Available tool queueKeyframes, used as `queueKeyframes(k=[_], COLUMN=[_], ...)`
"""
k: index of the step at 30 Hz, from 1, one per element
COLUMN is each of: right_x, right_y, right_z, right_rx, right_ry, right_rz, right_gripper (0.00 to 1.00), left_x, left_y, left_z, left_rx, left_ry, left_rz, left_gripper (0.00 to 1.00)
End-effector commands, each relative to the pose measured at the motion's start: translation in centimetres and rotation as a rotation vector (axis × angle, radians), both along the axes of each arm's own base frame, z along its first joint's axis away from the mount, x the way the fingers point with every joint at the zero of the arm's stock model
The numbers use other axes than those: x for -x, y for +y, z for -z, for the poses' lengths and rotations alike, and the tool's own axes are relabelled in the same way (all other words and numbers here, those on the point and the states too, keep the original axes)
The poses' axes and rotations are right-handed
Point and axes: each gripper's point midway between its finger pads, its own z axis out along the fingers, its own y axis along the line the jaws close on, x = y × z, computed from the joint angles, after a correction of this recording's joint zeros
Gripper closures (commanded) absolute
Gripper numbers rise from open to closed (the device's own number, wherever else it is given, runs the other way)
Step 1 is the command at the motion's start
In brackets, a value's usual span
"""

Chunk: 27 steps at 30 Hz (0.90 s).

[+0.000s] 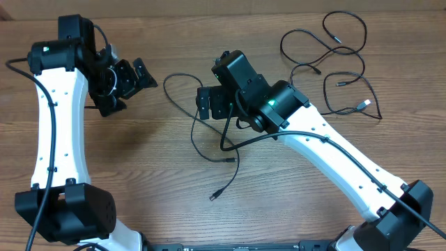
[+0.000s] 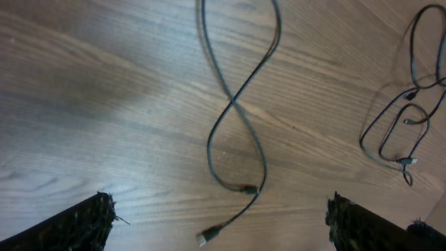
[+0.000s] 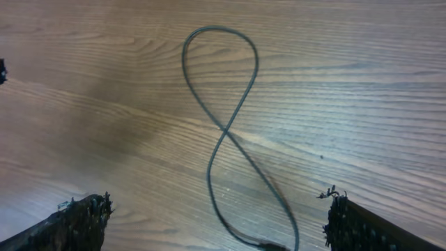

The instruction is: Untangle cables

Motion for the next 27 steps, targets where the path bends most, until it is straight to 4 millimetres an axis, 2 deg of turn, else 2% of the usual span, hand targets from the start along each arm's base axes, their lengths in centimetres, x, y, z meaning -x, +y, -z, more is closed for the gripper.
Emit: queueKeyframes(k=[1, 6, 12, 17, 20, 24, 27], right_x=[-0.8, -1.1, -0.8, 0.1, 0.2, 0.2, 0.2], right_y=[-1.0, -2.0, -3.8, -3.9, -3.9, -3.9, -3.9], right_z=[0.1, 0.4, 1.3, 1.8, 1.8, 1.8, 1.8], right_rx=[0.029, 0.042, 0.069, 0.049, 0.052, 0.053, 0.052], right_ry=[-0.023, -0.007, 0.056, 0.121, 0.124, 0.125, 0.125], right_rz=[0.041, 0.064, 0.087, 0.064, 0.064, 0.063, 0.063], right_gripper=[0.0, 0.0, 0.0, 0.0, 0.0, 0.0, 0.0], left_x=[-0.8, -1.9, -4.4, -6.6, -7.8, -8.5, -8.2], left_y=[-1.5, 0.1, -1.2, -1.3, -1.8, -2.9, -3.0], left_z=[0.6, 2.2, 5.5, 9.1, 11.6, 14.6, 16.9], left_rx=[-0.036, -0.213, -0.199, -0.202, -0.173, -0.116, -0.118], left_ry=[-0.018, 0.021, 0.039, 0.057, 0.073, 0.113, 0.178], left_rz=[0.047, -0.098, -0.08, -0.077, -0.07, -0.061, -0.109], left_gripper=[0.0, 0.0, 0.0, 0.0, 0.18, 0.23, 0.27])
